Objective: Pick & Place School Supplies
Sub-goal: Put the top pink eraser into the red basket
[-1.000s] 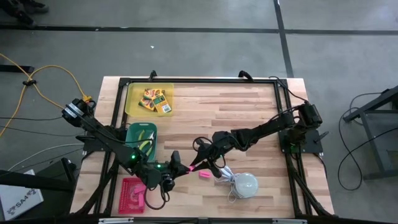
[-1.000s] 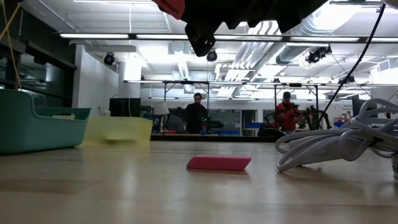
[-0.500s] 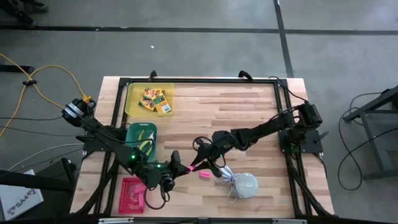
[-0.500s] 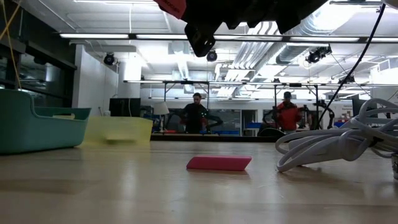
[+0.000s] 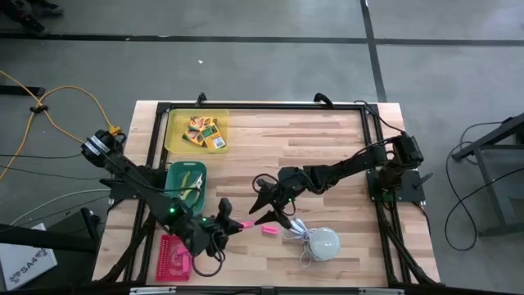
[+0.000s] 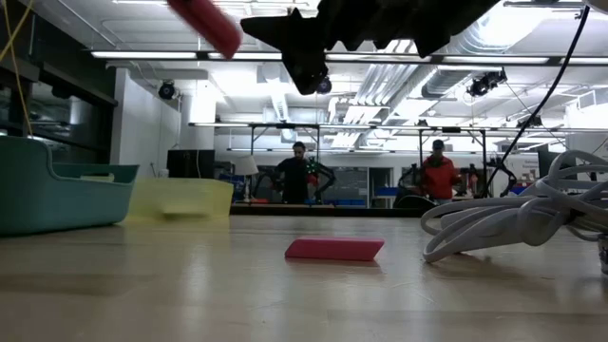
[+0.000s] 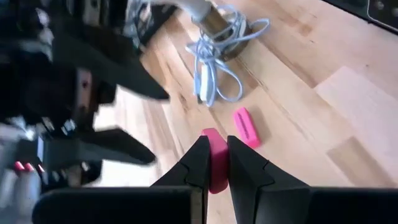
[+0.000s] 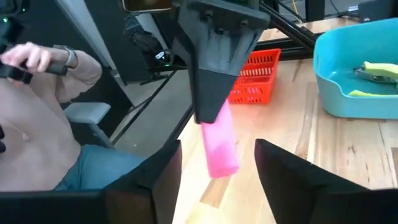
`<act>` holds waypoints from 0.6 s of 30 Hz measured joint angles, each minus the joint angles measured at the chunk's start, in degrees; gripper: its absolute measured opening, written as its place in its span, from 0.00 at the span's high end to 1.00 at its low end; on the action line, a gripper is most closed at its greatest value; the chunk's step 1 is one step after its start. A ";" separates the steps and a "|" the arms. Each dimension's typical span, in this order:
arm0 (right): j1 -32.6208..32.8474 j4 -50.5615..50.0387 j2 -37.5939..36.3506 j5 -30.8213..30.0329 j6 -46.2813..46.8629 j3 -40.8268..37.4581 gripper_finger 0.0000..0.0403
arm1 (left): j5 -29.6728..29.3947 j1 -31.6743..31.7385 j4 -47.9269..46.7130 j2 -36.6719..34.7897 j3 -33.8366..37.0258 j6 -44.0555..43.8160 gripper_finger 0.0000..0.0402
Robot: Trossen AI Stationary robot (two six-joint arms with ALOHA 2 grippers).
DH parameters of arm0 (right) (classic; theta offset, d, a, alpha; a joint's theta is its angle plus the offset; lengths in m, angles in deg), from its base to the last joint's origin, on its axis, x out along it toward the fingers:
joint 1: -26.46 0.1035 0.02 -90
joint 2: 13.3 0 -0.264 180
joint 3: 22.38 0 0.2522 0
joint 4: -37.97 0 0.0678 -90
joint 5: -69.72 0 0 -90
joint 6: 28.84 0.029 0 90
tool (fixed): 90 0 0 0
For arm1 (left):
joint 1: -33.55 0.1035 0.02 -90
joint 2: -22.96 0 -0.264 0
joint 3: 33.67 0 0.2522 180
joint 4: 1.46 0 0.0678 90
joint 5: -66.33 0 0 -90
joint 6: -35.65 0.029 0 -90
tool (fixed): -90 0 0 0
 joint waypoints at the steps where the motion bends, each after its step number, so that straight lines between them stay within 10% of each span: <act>1: -0.02 -0.02 0.00 -0.01 0.61 0.00 0.52 | -0.48 -0.37 -1.19 -0.05 0.00 -2.42 0.92; 18: -0.24 -3.24 -0.01 -0.48 0.86 0.00 0.50 | 18.52 -7.10 -27.63 -11.11 -1.27 -51.24 0.93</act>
